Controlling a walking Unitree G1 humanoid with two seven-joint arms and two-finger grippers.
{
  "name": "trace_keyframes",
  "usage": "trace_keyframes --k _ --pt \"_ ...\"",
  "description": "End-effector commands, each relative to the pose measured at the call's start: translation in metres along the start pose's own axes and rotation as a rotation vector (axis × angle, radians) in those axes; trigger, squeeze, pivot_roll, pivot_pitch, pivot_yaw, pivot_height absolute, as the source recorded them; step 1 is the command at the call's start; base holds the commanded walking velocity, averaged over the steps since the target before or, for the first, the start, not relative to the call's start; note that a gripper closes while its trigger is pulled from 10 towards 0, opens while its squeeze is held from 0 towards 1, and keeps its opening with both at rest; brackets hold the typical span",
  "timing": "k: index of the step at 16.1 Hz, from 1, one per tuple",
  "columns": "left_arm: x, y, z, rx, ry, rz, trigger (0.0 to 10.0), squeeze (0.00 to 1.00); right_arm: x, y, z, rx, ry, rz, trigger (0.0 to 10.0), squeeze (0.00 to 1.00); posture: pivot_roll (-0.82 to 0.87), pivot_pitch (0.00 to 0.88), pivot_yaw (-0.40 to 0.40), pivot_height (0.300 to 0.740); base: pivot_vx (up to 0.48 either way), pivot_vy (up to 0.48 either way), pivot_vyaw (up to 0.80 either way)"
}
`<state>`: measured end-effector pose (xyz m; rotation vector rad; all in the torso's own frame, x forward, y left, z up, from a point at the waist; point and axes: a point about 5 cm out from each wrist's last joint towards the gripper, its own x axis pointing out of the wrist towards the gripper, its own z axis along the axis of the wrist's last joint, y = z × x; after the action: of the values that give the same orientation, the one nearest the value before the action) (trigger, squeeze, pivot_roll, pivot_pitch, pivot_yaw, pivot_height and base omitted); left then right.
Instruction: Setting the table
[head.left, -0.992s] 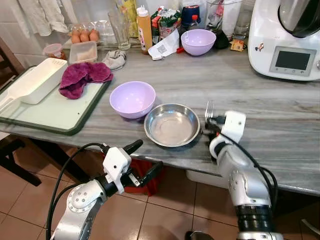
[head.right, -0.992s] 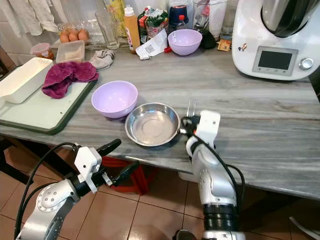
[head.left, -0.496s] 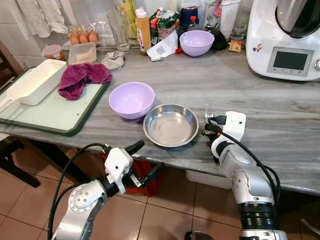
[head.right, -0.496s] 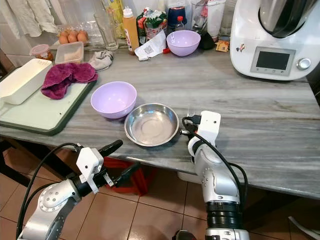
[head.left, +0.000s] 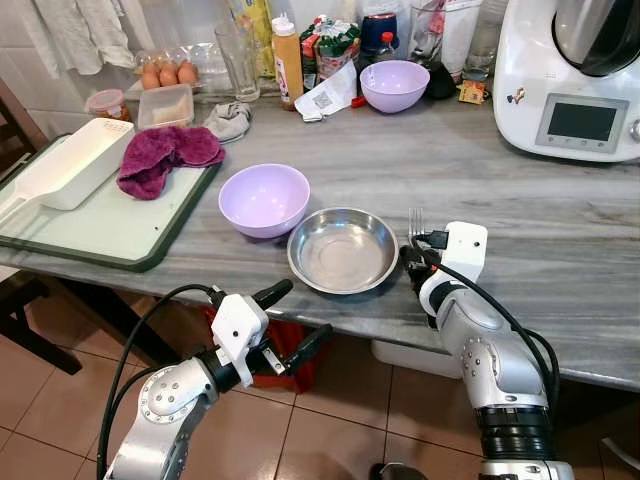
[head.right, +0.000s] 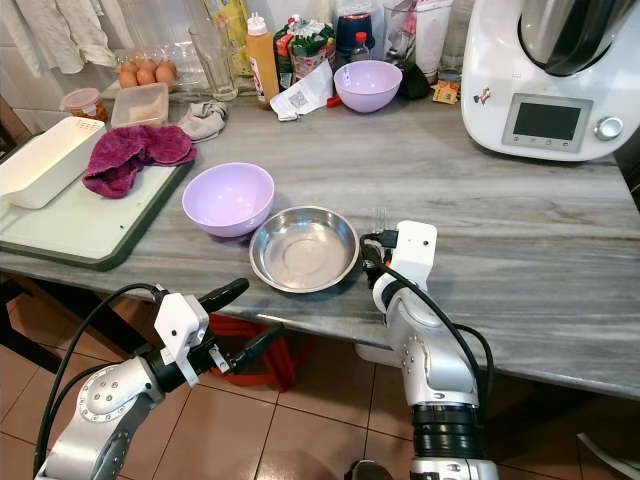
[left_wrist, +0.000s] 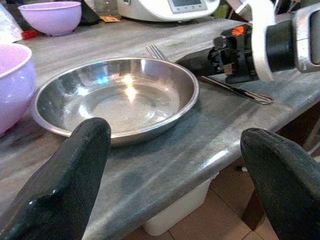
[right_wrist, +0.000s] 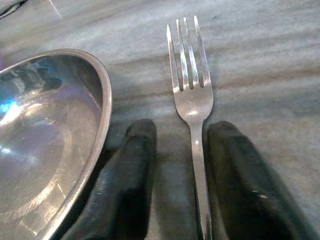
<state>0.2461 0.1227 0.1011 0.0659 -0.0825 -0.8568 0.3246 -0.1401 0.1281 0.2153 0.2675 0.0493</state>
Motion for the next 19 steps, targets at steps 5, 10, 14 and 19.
trace_keyframes --k 5,10,14,19 --pt "0.003 0.020 0.006 0.012 -0.043 0.142 10.0 0.00 -0.017 -0.012 0.013 0.078 -0.137 -0.012 10.0 1.00 -0.23 0.121 0.059 0.740 0.000 0.000 0.00" --pt "0.007 0.031 0.021 0.023 -0.106 0.239 10.0 0.00 -0.040 -0.021 0.026 0.071 -0.277 -0.055 10.0 1.00 -0.23 0.125 0.054 0.740 0.000 0.000 0.00" --pt "0.009 0.028 0.022 -0.013 -0.122 0.279 10.0 0.00 -0.057 -0.028 0.011 -0.028 -0.223 -0.116 10.0 1.00 -0.23 0.129 0.059 0.740 0.000 0.000 0.00" --pt "0.012 0.029 0.023 -0.028 -0.122 0.291 10.0 0.00 -0.056 -0.030 -0.006 -0.075 -0.093 -0.150 10.0 1.00 -0.23 0.130 0.057 0.740 0.000 0.000 0.00"
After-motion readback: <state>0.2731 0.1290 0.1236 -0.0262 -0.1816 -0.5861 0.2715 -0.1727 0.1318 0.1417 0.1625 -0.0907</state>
